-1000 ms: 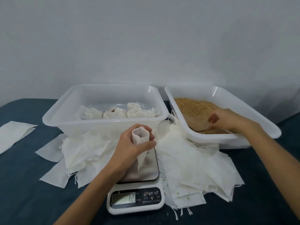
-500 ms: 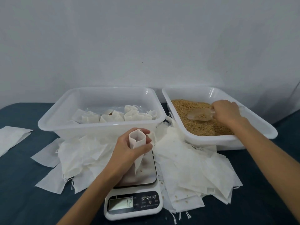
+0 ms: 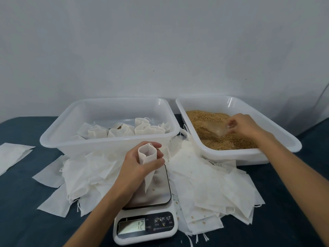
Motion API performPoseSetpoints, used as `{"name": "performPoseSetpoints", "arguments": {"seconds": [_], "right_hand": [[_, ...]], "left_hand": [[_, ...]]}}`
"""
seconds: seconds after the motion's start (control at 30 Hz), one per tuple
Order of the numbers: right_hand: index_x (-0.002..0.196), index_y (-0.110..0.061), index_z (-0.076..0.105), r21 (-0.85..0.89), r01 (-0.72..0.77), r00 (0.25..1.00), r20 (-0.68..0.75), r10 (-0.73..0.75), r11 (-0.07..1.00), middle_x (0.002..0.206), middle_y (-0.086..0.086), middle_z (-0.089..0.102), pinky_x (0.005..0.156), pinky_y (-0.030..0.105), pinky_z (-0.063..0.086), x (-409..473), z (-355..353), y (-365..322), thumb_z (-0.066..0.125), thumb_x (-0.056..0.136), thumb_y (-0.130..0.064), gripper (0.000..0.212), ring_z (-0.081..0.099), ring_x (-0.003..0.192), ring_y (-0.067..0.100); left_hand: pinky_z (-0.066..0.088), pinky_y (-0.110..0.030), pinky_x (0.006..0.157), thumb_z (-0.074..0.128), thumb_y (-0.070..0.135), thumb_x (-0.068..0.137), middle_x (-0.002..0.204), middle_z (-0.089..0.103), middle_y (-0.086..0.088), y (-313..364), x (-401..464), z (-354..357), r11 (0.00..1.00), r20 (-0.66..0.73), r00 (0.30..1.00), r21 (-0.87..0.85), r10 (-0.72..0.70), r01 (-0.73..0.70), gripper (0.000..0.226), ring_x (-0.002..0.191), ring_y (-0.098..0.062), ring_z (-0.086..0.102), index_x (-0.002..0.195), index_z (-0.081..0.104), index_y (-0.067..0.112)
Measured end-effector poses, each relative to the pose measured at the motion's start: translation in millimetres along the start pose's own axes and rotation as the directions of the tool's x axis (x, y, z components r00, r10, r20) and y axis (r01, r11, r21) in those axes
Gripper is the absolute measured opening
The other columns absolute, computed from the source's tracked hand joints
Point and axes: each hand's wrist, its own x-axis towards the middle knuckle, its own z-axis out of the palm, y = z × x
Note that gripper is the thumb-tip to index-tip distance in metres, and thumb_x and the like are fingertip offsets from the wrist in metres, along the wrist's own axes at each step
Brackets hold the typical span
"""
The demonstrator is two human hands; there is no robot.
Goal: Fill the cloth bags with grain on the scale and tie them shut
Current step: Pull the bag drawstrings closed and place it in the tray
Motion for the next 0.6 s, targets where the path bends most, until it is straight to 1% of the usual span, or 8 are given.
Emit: {"name": "performPoseSetpoints", "arguments": {"seconds": [0.07,0.2,0.33,0.43,0.5,0.53,0.6], "right_hand": [[0.106,-0.007,0.073,0.026,-0.062,0.997,-0.036,0.063,0.998,0.109,0.010,0.073,0.096,0.042,0.051,-1,-2,1,0.084,0.079,-0.009,0.030,0.065,0.103,0.026],[0.105,-0.007,0.073,0.022,-0.077,0.990,-0.114,0.079,0.997,0.103,0.010,0.074,0.094,0.046,0.053,-4,1,-5,0.083,0.080,-0.009,0.027,0.068,0.098,0.026],[0.102,-0.007,0.073,0.020,-0.074,0.990,-0.117,0.076,0.997,0.101,0.009,0.074,0.092,0.042,0.053,-6,0,-9,0.082,0.081,-0.011,0.023,0.067,0.097,0.026],[0.098,-0.009,0.074,0.108,-0.021,0.989,-0.141,0.036,0.994,0.098,0.005,0.073,0.090,0.035,0.050,-11,-5,-14,0.081,0.083,-0.011,0.017,0.067,0.098,0.021],[0.100,-0.012,0.073,0.197,0.053,0.991,-0.132,-0.027,0.979,0.099,-0.001,0.071,0.095,0.031,0.046,-19,-7,-26,0.079,0.083,-0.010,0.018,0.066,0.102,0.019],[0.101,-0.014,0.072,0.248,0.101,0.990,-0.124,-0.072,0.964,0.100,-0.004,0.071,0.098,0.032,0.046,-25,-7,-35,0.079,0.084,-0.009,0.019,0.066,0.105,0.018],[0.101,-0.019,0.072,0.345,0.194,0.980,-0.111,-0.165,0.918,0.102,-0.008,0.071,0.103,0.038,0.048,-40,-7,-57,0.077,0.085,-0.008,0.020,0.066,0.106,0.014]], "left_hand": [[0.057,-0.025,0.077,0.080,0.017,0.074,0.095,0.075,-0.009,-1,1,-1,1.000,0.001,1.000,-0.003,0.004,-0.004,0.032,0.088,-0.020,0.071,0.106,0.073,0.018],[0.057,-0.027,0.075,0.080,0.018,0.075,0.096,0.075,-0.009,-1,1,-1,1.000,0.005,1.000,-0.002,0.010,-0.010,0.032,0.088,-0.021,0.071,0.106,0.074,0.021],[0.057,-0.026,0.075,0.081,0.017,0.074,0.097,0.075,-0.010,-1,1,-1,1.000,-0.003,1.000,-0.017,0.010,-0.010,0.032,0.088,-0.021,0.071,0.105,0.074,0.022],[0.058,-0.025,0.076,0.081,0.017,0.074,0.096,0.076,-0.008,-1,2,-1,1.000,-0.003,1.000,-0.015,0.013,-0.013,0.031,0.089,-0.021,0.072,0.104,0.074,0.022],[0.058,-0.024,0.075,0.081,0.018,0.074,0.096,0.076,-0.007,-1,1,0,1.000,-0.001,1.000,-0.001,0.012,-0.012,0.031,0.089,-0.023,0.072,0.105,0.074,0.022],[0.058,-0.024,0.075,0.081,0.019,0.075,0.096,0.076,-0.006,-1,1,0,1.000,0.000,1.000,0.003,0.011,-0.011,0.031,0.090,-0.025,0.072,0.105,0.074,0.022],[0.059,-0.026,0.075,0.081,0.019,0.076,0.096,0.075,-0.006,-1,1,1,1.000,-0.001,1.000,0.005,0.006,-0.006,0.029,0.091,-0.027,0.072,0.104,0.074,0.022]]}}
